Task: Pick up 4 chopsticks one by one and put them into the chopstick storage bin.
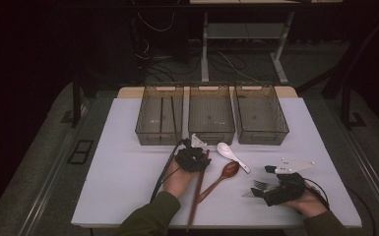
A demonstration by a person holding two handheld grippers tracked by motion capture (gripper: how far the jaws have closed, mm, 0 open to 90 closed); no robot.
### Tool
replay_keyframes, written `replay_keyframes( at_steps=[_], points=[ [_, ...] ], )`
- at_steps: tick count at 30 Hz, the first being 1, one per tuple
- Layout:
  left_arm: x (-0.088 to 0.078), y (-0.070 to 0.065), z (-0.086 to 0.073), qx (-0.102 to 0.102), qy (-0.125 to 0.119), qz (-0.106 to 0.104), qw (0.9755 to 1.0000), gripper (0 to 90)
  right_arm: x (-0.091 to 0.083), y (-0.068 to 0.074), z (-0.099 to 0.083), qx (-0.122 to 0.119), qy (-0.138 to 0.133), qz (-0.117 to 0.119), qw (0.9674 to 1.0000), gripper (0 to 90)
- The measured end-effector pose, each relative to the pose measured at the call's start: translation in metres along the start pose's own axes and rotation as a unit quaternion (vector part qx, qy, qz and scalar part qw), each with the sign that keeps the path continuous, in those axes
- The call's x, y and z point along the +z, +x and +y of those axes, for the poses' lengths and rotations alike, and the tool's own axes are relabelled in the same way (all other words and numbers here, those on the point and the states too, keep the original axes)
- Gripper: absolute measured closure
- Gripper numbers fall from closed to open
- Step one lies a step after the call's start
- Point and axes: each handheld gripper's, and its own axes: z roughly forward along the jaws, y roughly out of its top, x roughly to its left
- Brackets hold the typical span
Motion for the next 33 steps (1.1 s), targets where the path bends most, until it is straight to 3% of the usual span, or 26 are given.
replay_keyframes(
  at_steps=[22, 33],
  points=[
    [-0.003, 0.005, 0.0, 0.04, 0.012, 0.004, 0.9991, 73.6, 0.0, 0.0, 0.0, 0.0, -0.001, 0.0, 1.0, 2.9],
    [-0.004, 0.011, -0.001, 0.022, 0.01, -0.004, 0.9997, 73.7, -0.001, 0.0, 0.0, -0.001, -0.001, 0.0, 1.0, 2.9]
  ],
)
